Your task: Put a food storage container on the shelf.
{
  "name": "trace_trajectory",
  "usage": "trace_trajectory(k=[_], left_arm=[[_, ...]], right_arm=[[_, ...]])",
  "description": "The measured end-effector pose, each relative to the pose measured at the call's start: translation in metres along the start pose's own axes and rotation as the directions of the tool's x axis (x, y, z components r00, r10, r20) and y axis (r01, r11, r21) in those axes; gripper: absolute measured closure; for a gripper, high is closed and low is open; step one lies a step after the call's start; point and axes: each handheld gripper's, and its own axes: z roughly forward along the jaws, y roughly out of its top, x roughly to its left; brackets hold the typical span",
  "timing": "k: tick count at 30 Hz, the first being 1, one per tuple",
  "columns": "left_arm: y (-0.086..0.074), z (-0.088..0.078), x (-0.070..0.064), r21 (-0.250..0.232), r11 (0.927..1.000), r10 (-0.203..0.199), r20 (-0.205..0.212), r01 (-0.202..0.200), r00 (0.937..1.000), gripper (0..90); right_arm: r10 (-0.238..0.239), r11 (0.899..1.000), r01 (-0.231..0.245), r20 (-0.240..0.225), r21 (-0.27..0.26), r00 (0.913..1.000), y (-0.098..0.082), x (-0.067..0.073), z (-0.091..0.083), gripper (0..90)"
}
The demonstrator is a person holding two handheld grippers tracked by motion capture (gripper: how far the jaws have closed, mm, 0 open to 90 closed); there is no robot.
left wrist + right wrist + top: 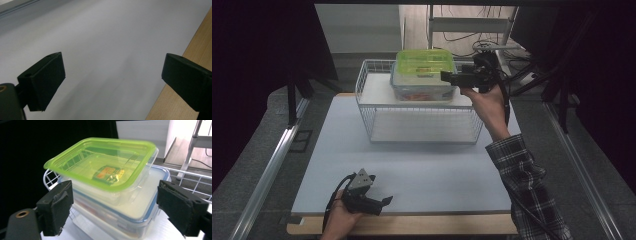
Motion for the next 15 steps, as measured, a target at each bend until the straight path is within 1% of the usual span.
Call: trace_trajectory(k=[3,10,15], left_arm=[[0.0,0.0,0.0,0.002,1.0,0.0,0.001,0.0,1.0,4.8],[0.0,0.001,0.0,0.0,1.0,-0.003,0.002,0.003,1.0,4.7],[0.0,0.0,0.001,-0.005,1.0,-0.008,0.004,0.008,1.0,4.6]], right_arm=[[-0.011,1.0,0.011,-0.007,-0.003,0.9999,-0.005,0.002,-0.003,12.4],[-0.05,0.999,0.05,-0.004,0.016,0.9987,-0.018,0.007,-0.004,10.0],[-0.061,0.998,0.061,-0.007,0.017,0.9981,-0.024,0.008,-0.005,9.4]])
